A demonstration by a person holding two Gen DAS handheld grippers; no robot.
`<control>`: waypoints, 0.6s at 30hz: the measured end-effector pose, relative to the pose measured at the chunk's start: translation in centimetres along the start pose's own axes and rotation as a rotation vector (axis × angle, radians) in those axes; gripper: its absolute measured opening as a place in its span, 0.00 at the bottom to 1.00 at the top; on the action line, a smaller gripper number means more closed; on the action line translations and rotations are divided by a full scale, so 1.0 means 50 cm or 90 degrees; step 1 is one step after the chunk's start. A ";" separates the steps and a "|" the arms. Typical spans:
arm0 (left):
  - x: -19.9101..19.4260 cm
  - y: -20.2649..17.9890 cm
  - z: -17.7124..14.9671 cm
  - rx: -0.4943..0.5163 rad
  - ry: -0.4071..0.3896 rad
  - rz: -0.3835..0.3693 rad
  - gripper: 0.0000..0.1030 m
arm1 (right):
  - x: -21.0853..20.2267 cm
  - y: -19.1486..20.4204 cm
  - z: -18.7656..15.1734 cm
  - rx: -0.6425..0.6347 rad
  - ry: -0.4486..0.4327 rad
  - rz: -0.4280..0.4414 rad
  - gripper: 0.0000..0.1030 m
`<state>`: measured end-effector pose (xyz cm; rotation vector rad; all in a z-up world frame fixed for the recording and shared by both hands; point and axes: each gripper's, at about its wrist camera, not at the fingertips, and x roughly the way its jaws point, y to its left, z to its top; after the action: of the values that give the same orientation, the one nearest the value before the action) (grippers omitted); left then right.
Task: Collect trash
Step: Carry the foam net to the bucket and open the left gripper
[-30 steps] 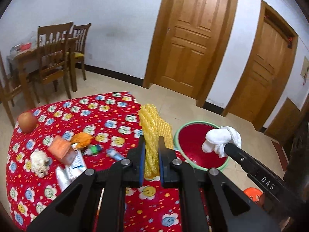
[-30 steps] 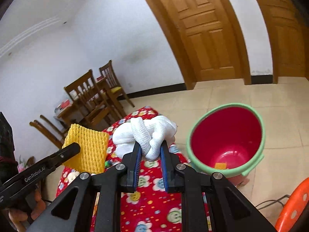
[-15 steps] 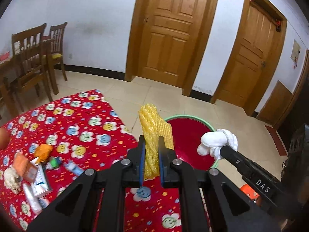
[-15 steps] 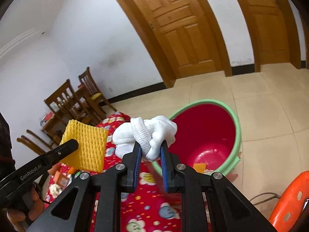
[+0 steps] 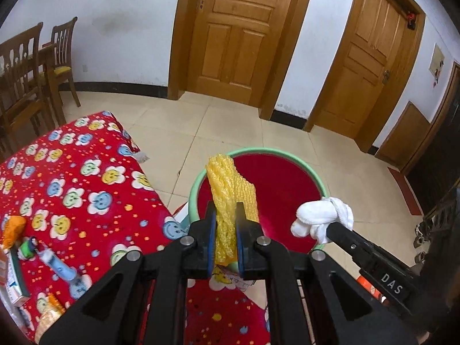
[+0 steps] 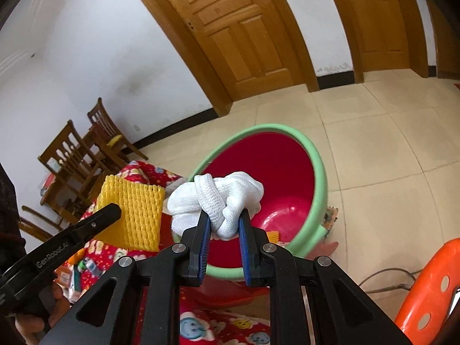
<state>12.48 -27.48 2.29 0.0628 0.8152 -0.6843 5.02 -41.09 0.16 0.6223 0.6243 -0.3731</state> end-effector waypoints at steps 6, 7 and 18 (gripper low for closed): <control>0.067 -0.008 -0.004 0.005 0.031 0.005 0.10 | 0.019 -0.026 0.002 0.015 0.010 -0.012 0.18; 0.074 -0.009 -0.005 0.006 0.035 0.006 0.10 | 0.019 -0.032 0.001 0.017 0.011 -0.014 0.18; 0.126 -0.008 -0.016 0.001 0.066 0.022 0.33 | 0.026 -0.061 0.003 0.032 0.015 -0.026 0.18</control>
<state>14.81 -30.93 -2.53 0.1142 0.9114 -0.6528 4.57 -43.66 -1.87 0.6641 0.6530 -0.4209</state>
